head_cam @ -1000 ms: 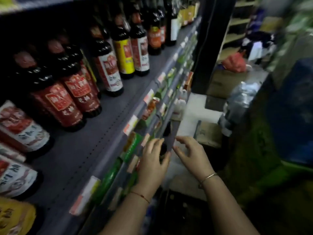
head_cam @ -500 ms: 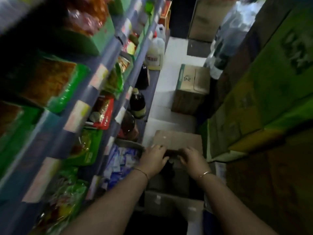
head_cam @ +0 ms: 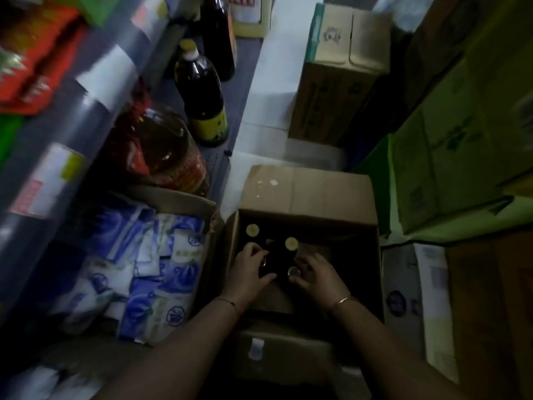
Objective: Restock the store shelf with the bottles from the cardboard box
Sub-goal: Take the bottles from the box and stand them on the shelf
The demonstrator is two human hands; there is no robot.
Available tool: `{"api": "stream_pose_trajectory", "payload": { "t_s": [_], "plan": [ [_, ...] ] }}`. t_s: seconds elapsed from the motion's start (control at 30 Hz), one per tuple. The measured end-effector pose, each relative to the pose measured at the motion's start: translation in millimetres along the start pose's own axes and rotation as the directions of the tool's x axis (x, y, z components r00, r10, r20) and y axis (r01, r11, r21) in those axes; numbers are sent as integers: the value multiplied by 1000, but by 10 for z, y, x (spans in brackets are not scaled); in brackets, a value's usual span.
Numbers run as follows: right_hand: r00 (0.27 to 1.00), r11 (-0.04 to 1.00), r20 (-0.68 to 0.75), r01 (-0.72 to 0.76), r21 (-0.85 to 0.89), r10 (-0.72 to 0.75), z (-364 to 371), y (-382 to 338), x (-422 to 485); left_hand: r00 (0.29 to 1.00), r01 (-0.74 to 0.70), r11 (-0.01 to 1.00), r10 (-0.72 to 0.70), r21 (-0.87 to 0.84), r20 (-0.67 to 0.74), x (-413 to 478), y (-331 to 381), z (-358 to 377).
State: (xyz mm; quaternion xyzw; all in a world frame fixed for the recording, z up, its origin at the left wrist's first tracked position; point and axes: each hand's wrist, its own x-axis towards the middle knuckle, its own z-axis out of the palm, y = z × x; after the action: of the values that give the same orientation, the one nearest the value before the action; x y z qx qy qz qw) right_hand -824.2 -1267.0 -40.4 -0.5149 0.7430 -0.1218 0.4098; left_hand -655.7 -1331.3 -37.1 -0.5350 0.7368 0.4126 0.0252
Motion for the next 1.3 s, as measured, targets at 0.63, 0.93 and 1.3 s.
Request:
{"api": "stream_pose_trajectory", "payload": {
  "t_s": [0.63, 0.93, 1.3],
  "plan": [
    [992, 954, -121, 5, 300, 32, 467, 319, 171, 952, 87, 926, -186, -368, -242, 234, -235, 435],
    [984, 924, -172, 16, 383, 55, -299, -329, -361, 953, -36, 944, -66, -329, -295, -406, 432, -300],
    [913, 850, -405, 246, 466, -42, -2572, -2519, -1689, 910, -252, 904, 101, -344, -401, -1784, 2262, -2727]
  ]
}}
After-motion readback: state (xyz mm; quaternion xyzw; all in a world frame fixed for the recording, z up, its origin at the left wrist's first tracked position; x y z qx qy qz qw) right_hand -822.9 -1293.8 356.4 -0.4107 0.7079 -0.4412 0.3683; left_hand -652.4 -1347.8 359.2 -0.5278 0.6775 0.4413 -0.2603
